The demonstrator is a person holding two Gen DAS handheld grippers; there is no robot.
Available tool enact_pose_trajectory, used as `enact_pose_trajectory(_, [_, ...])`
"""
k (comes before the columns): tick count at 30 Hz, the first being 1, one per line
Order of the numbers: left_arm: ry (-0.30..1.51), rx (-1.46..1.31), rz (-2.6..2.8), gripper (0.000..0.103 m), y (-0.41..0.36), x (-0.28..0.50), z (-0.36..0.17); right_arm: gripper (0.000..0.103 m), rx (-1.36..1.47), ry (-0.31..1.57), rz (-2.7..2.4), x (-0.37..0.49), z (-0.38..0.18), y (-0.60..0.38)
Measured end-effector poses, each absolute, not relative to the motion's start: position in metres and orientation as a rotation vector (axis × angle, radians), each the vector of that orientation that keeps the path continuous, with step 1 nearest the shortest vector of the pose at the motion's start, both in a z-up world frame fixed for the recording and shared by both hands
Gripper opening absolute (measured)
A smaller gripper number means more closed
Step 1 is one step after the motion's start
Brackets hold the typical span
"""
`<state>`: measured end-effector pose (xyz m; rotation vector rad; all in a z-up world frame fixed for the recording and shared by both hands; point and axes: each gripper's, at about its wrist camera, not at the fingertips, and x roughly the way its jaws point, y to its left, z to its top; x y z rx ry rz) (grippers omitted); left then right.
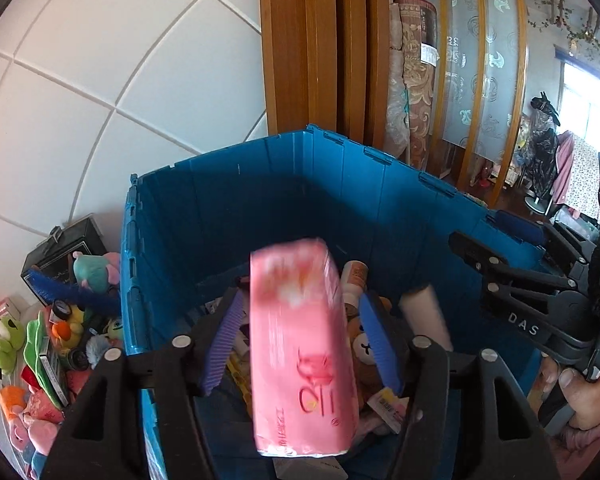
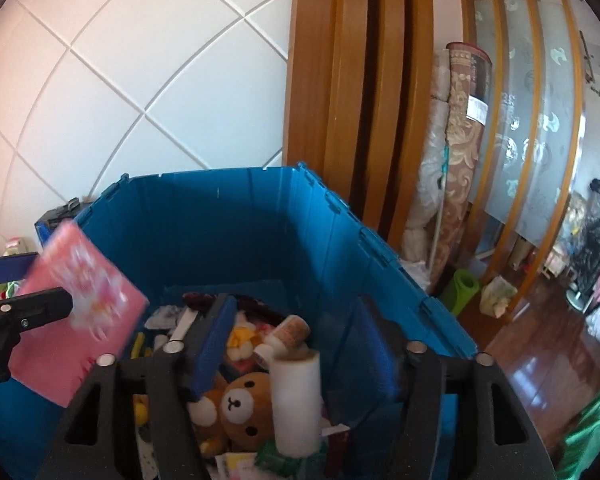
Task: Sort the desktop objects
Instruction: 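Carry the tissue pack and white roll over the blue crate and open both grippers, then move both grippers from the crate back to the pile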
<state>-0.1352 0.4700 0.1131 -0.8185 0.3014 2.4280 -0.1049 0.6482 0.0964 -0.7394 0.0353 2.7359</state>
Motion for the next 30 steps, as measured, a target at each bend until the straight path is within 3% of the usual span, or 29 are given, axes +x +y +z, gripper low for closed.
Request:
enact_pose_trajectory(1, [0.301, -0.805, 2.435, 0.072, 0.469, -0.133, 0.115, 0.094, -0.734, 0.034, 2.743, -0.104, 0.098, 0.647])
enact_pose_trajectory(3, [0.297, -0.786, 2.435, 0.074, 0.465, -0.131, 0.118, 0.103, -0.715, 0.022, 2.744, -0.1, 0.1, 0.642])
enact_pose_trajectory(14, [0.238, -0.695, 2.464, 0.074, 0.429, -0.115, 0.127, 0.103, -0.702, -0.021, 2.756, -0.088, 0.107, 0.62])
enact_pose_trajectory(30, [0.028, -0.65, 2.668, 0.074, 0.27, -0.111, 0.118, 0.103, -0.614, 0.011, 3.002, -0.081, 0.135, 0.494])
